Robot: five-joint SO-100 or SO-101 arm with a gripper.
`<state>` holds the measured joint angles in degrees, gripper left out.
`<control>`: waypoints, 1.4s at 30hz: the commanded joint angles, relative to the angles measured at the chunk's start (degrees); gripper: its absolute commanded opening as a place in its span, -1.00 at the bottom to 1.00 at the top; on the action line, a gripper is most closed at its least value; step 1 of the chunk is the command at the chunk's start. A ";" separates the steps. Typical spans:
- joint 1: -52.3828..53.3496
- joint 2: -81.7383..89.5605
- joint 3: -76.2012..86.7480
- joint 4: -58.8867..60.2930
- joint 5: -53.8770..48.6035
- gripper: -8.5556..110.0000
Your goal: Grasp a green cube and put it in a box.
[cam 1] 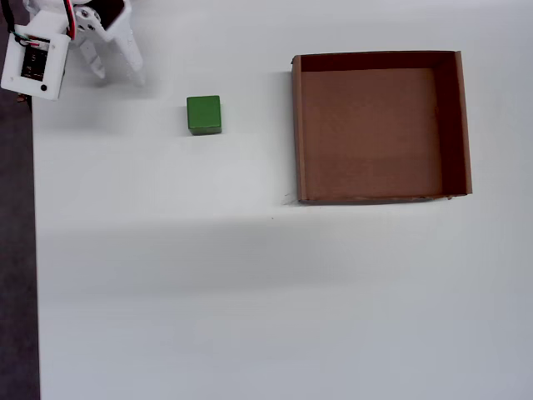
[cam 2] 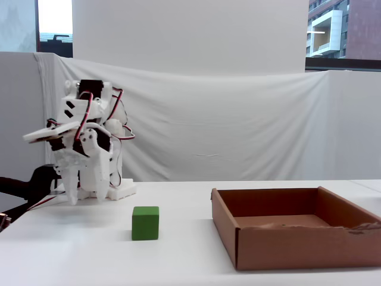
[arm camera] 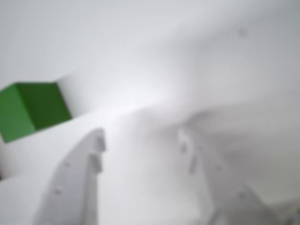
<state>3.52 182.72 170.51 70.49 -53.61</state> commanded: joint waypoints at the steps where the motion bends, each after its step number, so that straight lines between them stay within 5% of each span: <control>1: 0.35 -0.26 -0.26 0.09 0.44 -0.48; 34: -0.97 -0.26 -0.26 -0.09 0.44 -0.48; 42: -4.48 -0.35 -0.35 -7.82 -0.18 -0.48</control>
<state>-0.44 181.76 170.60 63.90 -53.88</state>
